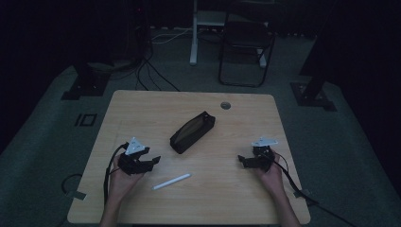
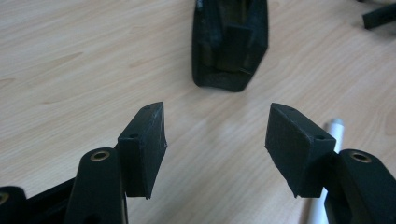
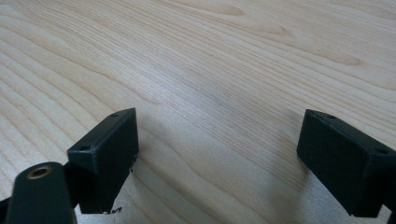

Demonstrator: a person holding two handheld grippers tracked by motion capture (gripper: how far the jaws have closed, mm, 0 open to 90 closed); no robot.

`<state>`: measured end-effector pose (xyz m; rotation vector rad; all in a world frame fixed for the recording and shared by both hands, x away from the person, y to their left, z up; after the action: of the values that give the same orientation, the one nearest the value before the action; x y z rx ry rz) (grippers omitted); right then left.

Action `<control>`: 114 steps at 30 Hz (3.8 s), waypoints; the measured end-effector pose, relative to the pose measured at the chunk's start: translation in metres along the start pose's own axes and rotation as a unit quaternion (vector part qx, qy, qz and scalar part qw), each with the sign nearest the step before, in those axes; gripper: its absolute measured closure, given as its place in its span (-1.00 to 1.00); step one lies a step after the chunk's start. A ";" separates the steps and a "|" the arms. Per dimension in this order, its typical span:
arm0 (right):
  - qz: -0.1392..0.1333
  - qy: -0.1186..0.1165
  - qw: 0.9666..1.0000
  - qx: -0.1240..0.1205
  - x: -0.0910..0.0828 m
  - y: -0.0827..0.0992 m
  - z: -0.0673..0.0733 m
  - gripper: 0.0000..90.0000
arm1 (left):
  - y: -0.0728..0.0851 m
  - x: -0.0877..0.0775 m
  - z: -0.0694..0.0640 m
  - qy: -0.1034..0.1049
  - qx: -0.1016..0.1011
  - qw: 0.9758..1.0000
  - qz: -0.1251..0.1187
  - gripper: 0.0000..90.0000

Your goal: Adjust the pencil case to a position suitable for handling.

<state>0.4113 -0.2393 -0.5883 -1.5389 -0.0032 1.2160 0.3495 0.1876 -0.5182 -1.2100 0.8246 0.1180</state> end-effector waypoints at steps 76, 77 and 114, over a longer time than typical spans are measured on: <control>0.000 0.000 1.000 0.000 0.000 0.000 0.000 -0.72 | 0.055 0.011 -0.067 0.080 0.118 0.988 0.064 0.26; 0.000 0.000 1.000 0.000 0.000 0.000 0.000 -0.72 | 0.056 0.011 -0.067 0.080 0.118 0.988 0.063 0.27; 0.000 0.000 1.000 0.000 0.000 0.000 0.000 -0.72 | 0.055 0.009 -0.068 0.081 0.114 0.988 0.069 0.75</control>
<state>0.4113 -0.2392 -0.5883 -1.5384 -0.0030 1.2160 0.2945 0.1473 -0.5740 -0.9548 1.0349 0.0367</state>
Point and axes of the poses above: each handheld gripper's, and its own axes: x roughly forward along the jaws, y roughly out of its underside, z roughly to its left, the point moved 5 cm from there along x, roughly forward along the jaws, and after that the axes turned 12 degrees about -y, right-handed, at the moved point
